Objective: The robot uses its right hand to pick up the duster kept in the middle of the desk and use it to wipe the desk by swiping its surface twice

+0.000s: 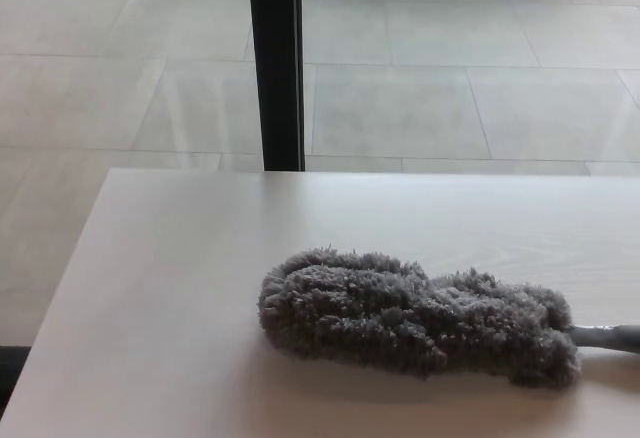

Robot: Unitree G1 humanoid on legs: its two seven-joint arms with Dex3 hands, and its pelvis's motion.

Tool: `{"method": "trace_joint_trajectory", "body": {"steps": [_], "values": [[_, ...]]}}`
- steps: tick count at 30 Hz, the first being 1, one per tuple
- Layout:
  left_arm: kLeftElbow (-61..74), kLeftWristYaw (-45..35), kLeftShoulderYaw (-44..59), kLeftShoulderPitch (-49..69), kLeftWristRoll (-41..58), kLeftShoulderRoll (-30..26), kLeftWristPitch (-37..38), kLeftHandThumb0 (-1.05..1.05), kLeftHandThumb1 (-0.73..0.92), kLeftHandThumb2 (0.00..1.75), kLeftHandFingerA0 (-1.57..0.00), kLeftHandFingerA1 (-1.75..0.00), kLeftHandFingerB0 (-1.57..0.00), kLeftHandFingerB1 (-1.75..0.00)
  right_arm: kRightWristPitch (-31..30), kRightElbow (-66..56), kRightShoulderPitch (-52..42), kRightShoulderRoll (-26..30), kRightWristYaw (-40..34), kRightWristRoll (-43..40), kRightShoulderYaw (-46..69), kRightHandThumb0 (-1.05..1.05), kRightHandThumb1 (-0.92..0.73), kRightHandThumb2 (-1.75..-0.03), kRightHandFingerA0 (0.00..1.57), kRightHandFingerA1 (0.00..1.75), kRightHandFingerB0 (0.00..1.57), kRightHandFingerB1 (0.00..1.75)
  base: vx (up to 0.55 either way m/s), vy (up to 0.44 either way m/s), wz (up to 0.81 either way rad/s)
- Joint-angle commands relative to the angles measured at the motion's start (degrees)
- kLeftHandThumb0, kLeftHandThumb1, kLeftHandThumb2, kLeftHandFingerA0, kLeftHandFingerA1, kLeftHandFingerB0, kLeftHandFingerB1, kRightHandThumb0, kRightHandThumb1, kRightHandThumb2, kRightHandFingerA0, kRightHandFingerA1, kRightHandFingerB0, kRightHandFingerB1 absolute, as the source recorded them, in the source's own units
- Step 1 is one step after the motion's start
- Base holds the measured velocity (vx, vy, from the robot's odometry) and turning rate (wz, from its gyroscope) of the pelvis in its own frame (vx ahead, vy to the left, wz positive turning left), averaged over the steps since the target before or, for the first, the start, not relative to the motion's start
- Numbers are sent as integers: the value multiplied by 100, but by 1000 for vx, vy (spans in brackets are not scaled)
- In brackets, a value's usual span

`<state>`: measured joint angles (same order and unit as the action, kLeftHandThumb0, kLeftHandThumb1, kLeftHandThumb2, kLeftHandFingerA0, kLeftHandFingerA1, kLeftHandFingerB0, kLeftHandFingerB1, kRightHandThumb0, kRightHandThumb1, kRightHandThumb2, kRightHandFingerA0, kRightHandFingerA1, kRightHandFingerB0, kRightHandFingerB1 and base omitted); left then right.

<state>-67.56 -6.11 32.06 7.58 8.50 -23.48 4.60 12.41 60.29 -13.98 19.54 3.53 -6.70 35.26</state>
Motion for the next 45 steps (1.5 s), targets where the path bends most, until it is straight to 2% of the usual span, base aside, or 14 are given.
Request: {"method": "trace_joint_trajectory", "body": {"steps": [1,3,4,5,7,11,20,21,24,26,27,39,40,45], "values": [[-217,-370,487,-100,654,-183,184,-83,-13,122,-59,-175,-55,-163,291,-321,420,413,416,-1511,1197,-101,-68,-106,2,35,0,18,0,0,0],[-243,-397,515,-127,651,-194,213,-105,-2,125,-64,-167,-65,-158,189,-355,559,523,445,-1534,1312,-101,-66,-110,0,24,0,20,0,0,0],[-255,-344,480,-140,597,-212,174,-66,-29,100,-76,-160,-70,-145,172,-497,618,553,540,-1631,1397,-98,-82,-65,0,0,0,0,0,0,0],[-239,-405,530,-139,643,-189,214,-83,-9,121,-69,-171,-79,-158,43,-789,661,614,543,-1666,1444,-105,-71,-112,0,28,0,23,0,0,0],[-277,-380,501,-173,595,-204,154,-105,-10,119,-79,-171,-81,-159,-224,-1534,732,751,469,-1578,1379,-94,-79,-83,0,0,0,0,0,0,0],[-314,-553,627,-223,741,-167,137,-105,-4,115,-71,-160,-88,-145,-883,-3527,1147,1128,524,-1503,1024,-105,-79,-118,0,23,0,20,0,0,0],[-363,-419,512,-300,616,-251,71,-105,-1,116,-88,-162,-90,-149,-1014,-5205,2631,1318,463,-299,-543,-95,-66,-112,0,17,0,9,0,0,0],[-320,-470,521,-280,643,-228,104,-93,-3,120,-68,-173,-77,-153,-1034,-5350,2720,1281,467,-32,-815,-94,-69,-112,0,18,0,7,0,0,0],[-305,-483,436,-244,564,-221,203,-105,3,114,-85,-161,-89,-148,-749,-5421,2893,1124,472,780,-1556,-83,-58,-104,3,20,4,20,0,0,0],[-318,-520,466,-257,609,-199,214,-96,3,120,-61,-175,-77,-159,-543,-5564,2945,982,527,1255,-2127,-82,-55,-101,0,22,4,24,0,0,0],[-337,-493,465,-254,607,-182,220,-70,-20,96,-82,-157,-68,-136,-449,-5413,3073,913,592,1679,-2627,-86,-55,-101,1,22,4,20,0,0,0],[-330,-464,403,-238,592,-187,220,-104,3,119,-59,-175,-71,-158,-44,-4441,3390,737,912,2428,-4595,-83,-54,-99,1,45,2,29,0,0,0],[-344,-445,393,-244,580,-181,236,-99,-1,114,-62,-172,-72,-153,-30,-4403,3391,729,920,2428,-4700,-86,-70,-62,17,43,10,27,0,0,0],[-297,-428,393,-244,599,-122,367,-102,0,112,-68,-173,-84,-153,15,-4049,3327,655,832,2530,-5212,-94,-59,-95,26,56,7,30,0,0,0]]}}
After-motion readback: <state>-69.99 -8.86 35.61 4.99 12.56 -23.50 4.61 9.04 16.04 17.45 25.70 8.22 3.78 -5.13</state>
